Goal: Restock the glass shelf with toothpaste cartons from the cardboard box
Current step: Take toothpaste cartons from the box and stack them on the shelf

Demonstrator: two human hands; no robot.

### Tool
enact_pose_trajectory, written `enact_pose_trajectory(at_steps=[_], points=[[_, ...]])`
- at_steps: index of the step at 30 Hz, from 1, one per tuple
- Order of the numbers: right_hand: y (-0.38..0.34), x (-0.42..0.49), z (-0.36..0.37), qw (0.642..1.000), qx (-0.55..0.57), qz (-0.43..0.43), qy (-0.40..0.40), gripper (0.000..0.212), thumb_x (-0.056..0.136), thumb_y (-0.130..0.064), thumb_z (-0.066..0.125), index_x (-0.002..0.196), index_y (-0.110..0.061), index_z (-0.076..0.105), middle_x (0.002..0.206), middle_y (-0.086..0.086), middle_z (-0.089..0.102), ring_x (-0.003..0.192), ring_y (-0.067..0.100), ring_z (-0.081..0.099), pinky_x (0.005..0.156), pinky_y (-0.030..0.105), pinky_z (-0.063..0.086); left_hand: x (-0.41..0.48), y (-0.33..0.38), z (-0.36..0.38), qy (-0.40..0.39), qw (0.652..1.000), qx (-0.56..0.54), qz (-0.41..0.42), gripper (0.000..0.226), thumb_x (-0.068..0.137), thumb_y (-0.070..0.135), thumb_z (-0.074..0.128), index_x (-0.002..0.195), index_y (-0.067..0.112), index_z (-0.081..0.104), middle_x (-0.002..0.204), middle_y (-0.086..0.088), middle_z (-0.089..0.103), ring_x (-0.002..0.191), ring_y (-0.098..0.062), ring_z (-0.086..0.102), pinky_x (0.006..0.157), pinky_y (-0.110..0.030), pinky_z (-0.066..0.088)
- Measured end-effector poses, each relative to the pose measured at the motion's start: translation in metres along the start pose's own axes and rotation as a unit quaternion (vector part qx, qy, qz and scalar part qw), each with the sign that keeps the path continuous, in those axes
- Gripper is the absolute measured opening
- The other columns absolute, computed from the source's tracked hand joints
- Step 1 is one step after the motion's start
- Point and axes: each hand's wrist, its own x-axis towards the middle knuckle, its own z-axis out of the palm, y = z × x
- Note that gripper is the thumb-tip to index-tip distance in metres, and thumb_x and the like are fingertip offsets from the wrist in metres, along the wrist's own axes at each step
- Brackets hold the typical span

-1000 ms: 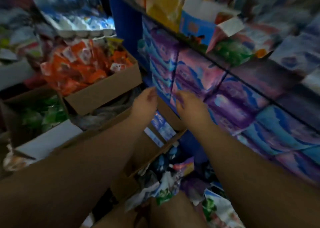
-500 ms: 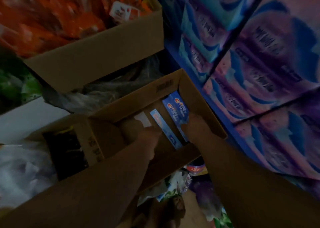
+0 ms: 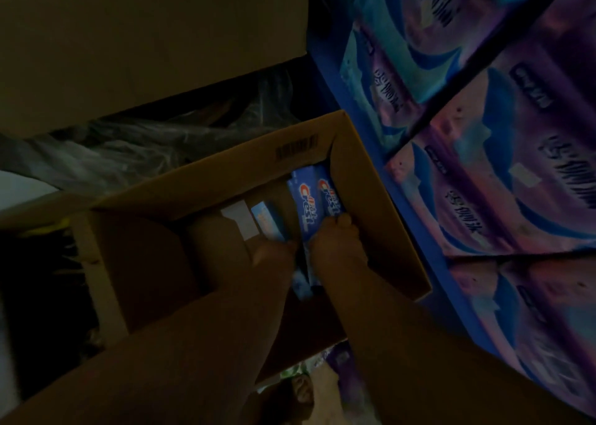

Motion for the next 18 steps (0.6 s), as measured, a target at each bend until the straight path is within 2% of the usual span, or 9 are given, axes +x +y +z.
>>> enact_pose_trajectory(at_steps=[2, 5, 7, 9, 11, 14, 16, 17, 18], points=[[-0.003, -0.001, 0.006, 1.000, 0.018, -0.004, 0.003, 0.052, 0.097, -0.027, 0.052, 0.142, -0.008, 0.034, 0.148, 0.013, 0.028, 0.134, 0.027, 0.033, 0.112, 0.039, 0.028, 0.001, -0.005, -0.008, 0.027, 0.999, 0.008, 0.020, 0.060, 0.092, 0.024, 0.060, 0.141, 0.001, 0.034, 0.138, -0.021, 0.048, 0.124, -0.037, 0.049, 0.104, -0.043, 0.043], [-0.007, 0.000, 0.010, 0.996, 0.086, 0.029, -0.028, 0.048, 0.098, -0.019, 0.049, 0.142, -0.010, 0.032, 0.147, 0.014, 0.034, 0.131, 0.028, 0.040, 0.106, 0.041, 0.036, 0.007, -0.021, -0.023, -0.002, 0.993, -0.099, 0.070, 0.050, 0.094, 0.018, 0.057, 0.141, 0.012, 0.041, 0.133, -0.011, 0.055, 0.118, -0.034, 0.055, 0.101, -0.040, 0.046], [-0.010, -0.002, 0.013, 0.995, 0.090, 0.027, -0.027, 0.039, 0.097, -0.014, 0.045, 0.136, -0.008, 0.041, 0.142, 0.016, 0.038, 0.126, 0.029, 0.043, 0.100, 0.038, 0.040, 0.010, -0.023, -0.034, -0.040, 0.971, -0.233, 0.036, 0.044, 0.093, 0.019, 0.057, 0.136, 0.018, 0.050, 0.125, -0.007, 0.060, 0.112, -0.030, 0.059, 0.100, -0.046, 0.048], [-0.014, -0.006, 0.016, 0.997, 0.070, 0.015, 0.015, 0.035, 0.096, -0.012, 0.043, 0.131, -0.007, 0.046, 0.141, 0.015, 0.037, 0.126, 0.027, 0.041, 0.098, 0.036, 0.038, 0.010, -0.025, -0.041, -0.050, 0.957, -0.287, -0.013, 0.034, 0.092, 0.021, 0.057, 0.126, 0.015, 0.058, 0.119, -0.009, 0.063, 0.109, -0.031, 0.060, 0.099, -0.051, 0.047], [-0.017, -0.009, 0.019, 0.998, 0.041, -0.005, 0.057, 0.042, 0.097, -0.015, 0.046, 0.138, -0.011, 0.039, 0.147, 0.012, 0.029, 0.131, 0.026, 0.033, 0.103, 0.038, 0.035, 0.011, -0.026, -0.044, -0.049, 0.955, -0.290, -0.047, 0.033, 0.093, 0.018, 0.057, 0.125, 0.011, 0.056, 0.121, -0.013, 0.061, 0.110, -0.035, 0.058, 0.099, -0.053, 0.046], [-0.021, -0.009, 0.023, 0.995, 0.050, -0.012, 0.084, 0.057, 0.094, -0.020, 0.052, 0.145, -0.015, 0.028, 0.152, 0.012, 0.021, 0.135, 0.028, 0.027, 0.105, 0.040, 0.034, 0.008, -0.023, -0.039, -0.010, 0.964, -0.263, -0.042, 0.043, 0.097, 0.015, 0.051, 0.139, 0.008, 0.045, 0.133, -0.017, 0.054, 0.118, -0.037, 0.053, 0.101, -0.049, 0.045], [-0.021, -0.007, 0.024, 0.995, 0.050, 0.000, 0.086, 0.057, 0.095, -0.020, 0.050, 0.146, -0.013, 0.025, 0.152, 0.014, 0.022, 0.135, 0.029, 0.028, 0.105, 0.040, 0.034, 0.002, -0.017, -0.037, 0.028, 0.968, -0.242, -0.058, 0.043, 0.102, 0.018, 0.042, 0.143, 0.007, 0.037, 0.142, -0.017, 0.046, 0.128, -0.033, 0.046, 0.104, -0.038, 0.040], [-0.022, -0.004, 0.024, 0.995, 0.054, 0.014, 0.079, 0.057, 0.096, -0.020, 0.050, 0.146, -0.013, 0.024, 0.151, 0.015, 0.025, 0.134, 0.029, 0.031, 0.105, 0.040, 0.034, 0.000, -0.017, -0.037, 0.038, 0.981, -0.184, -0.052, 0.043, 0.102, 0.019, 0.041, 0.143, 0.006, 0.037, 0.143, -0.016, 0.045, 0.129, -0.031, 0.045, 0.103, -0.035, 0.040], [-0.024, 0.000, 0.026, 0.995, 0.068, 0.034, 0.065, 0.057, 0.096, -0.021, 0.050, 0.146, -0.013, 0.025, 0.149, 0.016, 0.030, 0.132, 0.029, 0.035, 0.105, 0.040, 0.036, 0.000, -0.018, -0.037, 0.032, 0.983, -0.177, -0.039, 0.041, 0.101, 0.018, 0.043, 0.141, 0.007, 0.041, 0.141, -0.015, 0.047, 0.127, -0.031, 0.048, 0.100, -0.035, 0.042]])
